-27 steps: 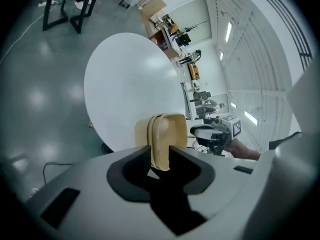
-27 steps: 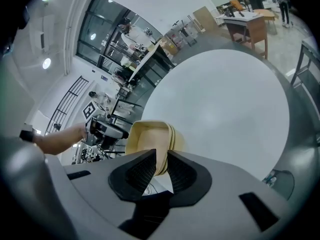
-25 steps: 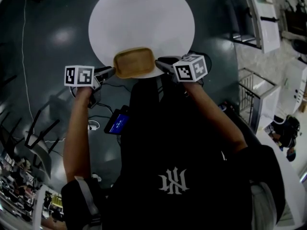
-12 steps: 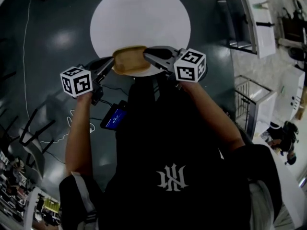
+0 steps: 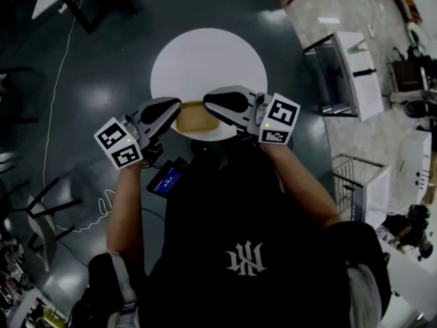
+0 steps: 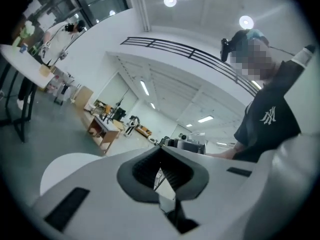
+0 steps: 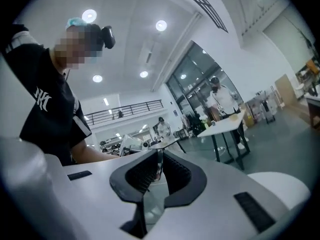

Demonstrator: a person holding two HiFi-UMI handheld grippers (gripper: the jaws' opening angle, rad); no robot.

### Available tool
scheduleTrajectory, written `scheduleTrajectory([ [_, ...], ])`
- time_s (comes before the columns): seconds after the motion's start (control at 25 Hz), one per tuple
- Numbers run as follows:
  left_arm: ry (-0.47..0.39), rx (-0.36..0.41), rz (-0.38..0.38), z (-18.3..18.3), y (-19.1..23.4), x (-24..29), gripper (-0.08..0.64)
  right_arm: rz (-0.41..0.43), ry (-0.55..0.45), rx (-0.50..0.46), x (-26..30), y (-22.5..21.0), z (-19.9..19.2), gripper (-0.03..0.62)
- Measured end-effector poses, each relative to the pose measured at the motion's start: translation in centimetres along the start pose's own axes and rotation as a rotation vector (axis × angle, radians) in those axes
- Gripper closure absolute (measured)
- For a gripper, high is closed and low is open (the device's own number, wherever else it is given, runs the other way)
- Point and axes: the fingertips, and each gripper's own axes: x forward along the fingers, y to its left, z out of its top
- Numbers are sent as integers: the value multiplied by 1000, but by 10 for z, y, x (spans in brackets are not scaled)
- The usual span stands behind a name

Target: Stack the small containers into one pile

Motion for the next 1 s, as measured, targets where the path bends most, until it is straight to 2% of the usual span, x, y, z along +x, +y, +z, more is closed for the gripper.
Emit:
scheduleTrajectory([
  [0.08,-30,77,-44,17,-20,0,557,19,-80,-26,-2,13,29,534],
  [0.2,-74,188,-101,36,-54,-2,557,51,-251,-5,-17,35,75,534],
  [0.28,-98,245,-126,46,-74,-2,557,121,-332,19,-28,57,97,532],
  [0.36,-100,289,-125,50,-91,-1,557,191,-369,36,-36,80,107,532],
  [0.56,-79,339,-133,46,-130,-5,557,212,-292,-38,-42,118,100,535],
  [0.68,-77,364,-112,40,-150,-12,557,225,-260,-65,-43,136,92,537],
  [0.84,-44,335,-107,17,-176,-16,557,183,-213,-99,-55,163,75,537],
  [1.0,-5,302,-110,-15,-209,-17,557,160,-198,-83,-77,197,49,537],
])
